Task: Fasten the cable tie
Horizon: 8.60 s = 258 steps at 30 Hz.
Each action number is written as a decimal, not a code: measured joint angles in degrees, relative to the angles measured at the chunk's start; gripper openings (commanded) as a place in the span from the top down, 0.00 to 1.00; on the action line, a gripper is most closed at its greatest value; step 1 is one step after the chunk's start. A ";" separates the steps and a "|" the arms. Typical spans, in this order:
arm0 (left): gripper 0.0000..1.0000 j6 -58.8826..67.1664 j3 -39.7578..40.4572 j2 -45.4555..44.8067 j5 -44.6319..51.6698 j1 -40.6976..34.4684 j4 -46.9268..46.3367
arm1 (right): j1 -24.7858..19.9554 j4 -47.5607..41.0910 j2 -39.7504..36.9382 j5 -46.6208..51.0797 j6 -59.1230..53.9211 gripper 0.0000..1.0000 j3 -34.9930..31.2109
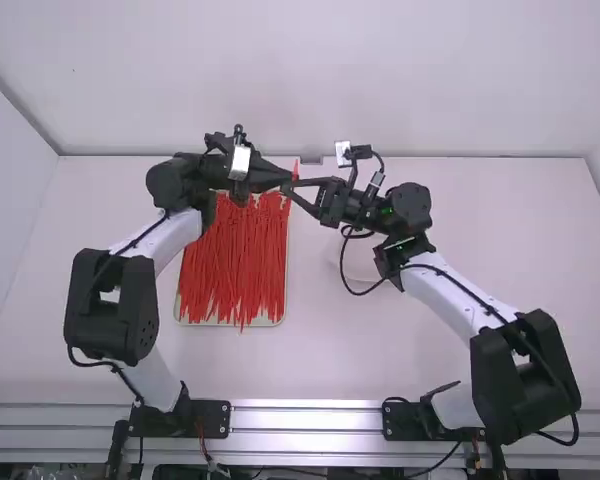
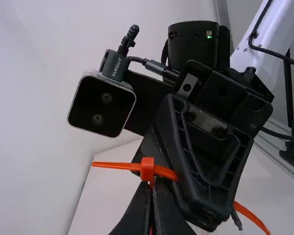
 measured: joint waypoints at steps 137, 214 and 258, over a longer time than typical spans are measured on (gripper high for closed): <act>0.99 -9.49 -5.35 -2.29 -10.56 -1.42 -0.22 | -2.10 -10.29 0.04 -5.90 -3.74 1.00 6.32; 0.99 -5.99 -5.40 -7.72 -2.19 0.00 -0.98 | -3.96 1.36 -1.09 -14.86 5.40 0.65 6.32; 0.99 -5.42 -5.73 -10.62 3.54 0.35 -0.11 | -5.84 10.60 0.15 -11.45 14.38 0.56 6.34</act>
